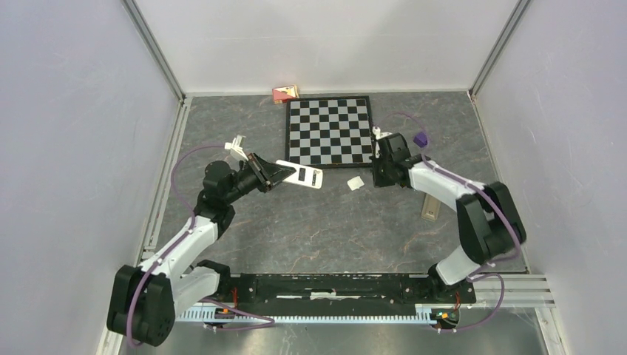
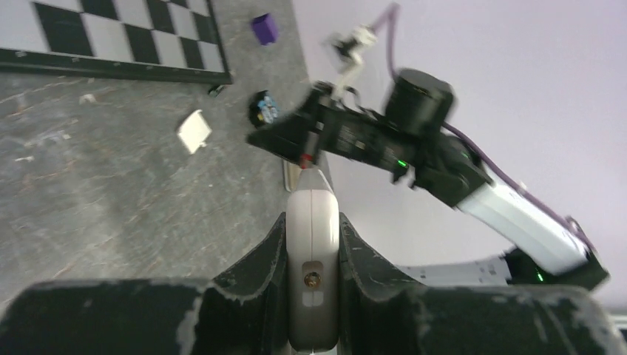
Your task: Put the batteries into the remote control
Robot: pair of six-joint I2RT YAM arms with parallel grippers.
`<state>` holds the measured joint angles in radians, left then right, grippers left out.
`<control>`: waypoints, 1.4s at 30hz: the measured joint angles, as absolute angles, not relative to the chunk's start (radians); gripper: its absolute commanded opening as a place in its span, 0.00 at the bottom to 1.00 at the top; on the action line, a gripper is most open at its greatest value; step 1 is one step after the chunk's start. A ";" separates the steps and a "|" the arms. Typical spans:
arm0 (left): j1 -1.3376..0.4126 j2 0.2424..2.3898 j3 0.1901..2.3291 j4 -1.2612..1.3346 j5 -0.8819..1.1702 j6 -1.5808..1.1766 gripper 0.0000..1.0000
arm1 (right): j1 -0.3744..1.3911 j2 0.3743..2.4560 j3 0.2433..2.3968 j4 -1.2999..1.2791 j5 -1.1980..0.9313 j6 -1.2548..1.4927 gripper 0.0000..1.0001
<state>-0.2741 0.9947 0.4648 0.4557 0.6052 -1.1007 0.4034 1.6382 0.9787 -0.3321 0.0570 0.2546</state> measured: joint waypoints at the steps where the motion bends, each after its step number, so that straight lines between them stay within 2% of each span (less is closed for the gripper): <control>1: -0.274 1.013 0.464 0.449 0.593 -1.101 0.02 | 0.403 1.596 0.950 -0.331 0.022 0.277 0.00; 5: -0.274 1.088 0.452 0.452 0.550 -1.102 0.02 | 0.413 1.446 0.859 -0.327 -0.110 0.371 0.04; 6: -0.274 1.106 0.450 0.454 0.544 -1.102 0.02 | 0.419 1.420 0.846 -0.327 -0.127 0.390 0.09; 10: -0.274 1.165 0.448 0.473 0.525 -1.102 0.02 | 0.433 1.396 0.838 -0.323 -0.101 0.392 0.44; 12: -0.274 1.176 0.447 0.479 0.525 -1.102 0.02 | 0.432 1.407 0.838 -0.319 -0.044 0.361 0.56; 15: -0.274 1.176 0.447 0.488 0.525 -1.102 0.02 | 0.424 1.464 0.857 -0.286 0.039 0.260 0.62; 22: -0.274 1.146 0.447 0.468 0.525 -1.096 0.02 | 0.366 1.608 0.881 -0.161 0.041 -0.007 0.61; 29: -0.274 1.136 0.447 0.440 0.530 -1.058 0.02 | 0.282 1.715 0.934 -0.074 -0.150 -0.234 0.60; 32: -0.274 1.136 0.450 0.433 0.533 -1.048 0.02 | 0.252 1.761 0.976 -0.062 -0.236 -0.294 0.56; 42: -0.270 1.152 0.458 0.427 0.536 -1.031 0.02 | 0.239 1.827 1.013 -0.070 -0.342 -0.384 0.33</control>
<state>-0.2699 1.1522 0.4576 0.4271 0.5358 -1.0306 0.2390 1.8267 1.0130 -0.0704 -0.3416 -0.3836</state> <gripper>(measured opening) 0.265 0.374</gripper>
